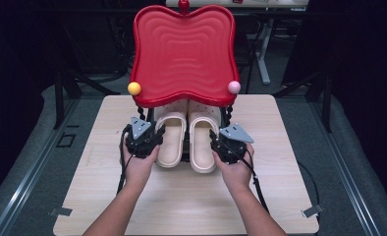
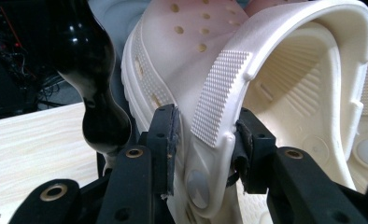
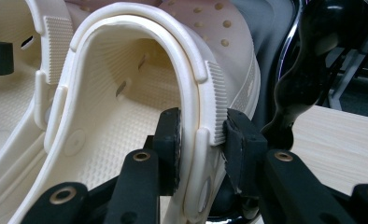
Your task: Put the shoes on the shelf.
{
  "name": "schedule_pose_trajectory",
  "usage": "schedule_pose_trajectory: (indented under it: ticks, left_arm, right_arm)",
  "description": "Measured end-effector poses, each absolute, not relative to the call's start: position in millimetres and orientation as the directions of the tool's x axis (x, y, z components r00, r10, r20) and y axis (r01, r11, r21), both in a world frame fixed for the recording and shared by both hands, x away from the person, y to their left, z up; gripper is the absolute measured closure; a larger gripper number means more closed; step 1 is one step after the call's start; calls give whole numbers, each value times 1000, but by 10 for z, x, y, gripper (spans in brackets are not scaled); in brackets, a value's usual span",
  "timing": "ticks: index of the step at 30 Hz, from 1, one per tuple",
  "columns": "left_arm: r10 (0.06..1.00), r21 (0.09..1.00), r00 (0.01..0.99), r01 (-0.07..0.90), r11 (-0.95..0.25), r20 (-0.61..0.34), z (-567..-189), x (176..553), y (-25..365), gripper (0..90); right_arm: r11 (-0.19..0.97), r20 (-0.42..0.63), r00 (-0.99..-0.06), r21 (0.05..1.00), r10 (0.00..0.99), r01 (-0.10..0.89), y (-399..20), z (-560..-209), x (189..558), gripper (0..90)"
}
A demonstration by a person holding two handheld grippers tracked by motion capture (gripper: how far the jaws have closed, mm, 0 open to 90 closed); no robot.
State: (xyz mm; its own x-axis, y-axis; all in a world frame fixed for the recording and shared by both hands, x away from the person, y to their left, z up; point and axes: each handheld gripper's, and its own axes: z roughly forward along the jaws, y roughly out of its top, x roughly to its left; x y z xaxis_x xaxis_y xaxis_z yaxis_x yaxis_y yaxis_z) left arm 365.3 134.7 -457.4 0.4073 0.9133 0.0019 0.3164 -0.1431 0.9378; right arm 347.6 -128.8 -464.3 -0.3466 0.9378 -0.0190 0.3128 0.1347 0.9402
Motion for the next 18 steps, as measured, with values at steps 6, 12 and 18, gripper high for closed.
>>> schedule_pose_trajectory:
  ticks: [6,12,18]
  left_arm:
    - [911,934,413,328,-144,-4,-4574,3640,1349,637]
    - [908,928,418,347,-139,-21,-4601,3610,1372,623]
    - [905,930,424,345,-131,-30,-4620,3598,1382,576]
  right_arm:
    - [135,-19,-344,939,939,316,-1294,-4643,3486,676]
    - [145,-27,-353,939,935,313,-1296,-4642,3477,665]
    - [155,-34,-361,938,932,311,-1295,-4646,3472,618]
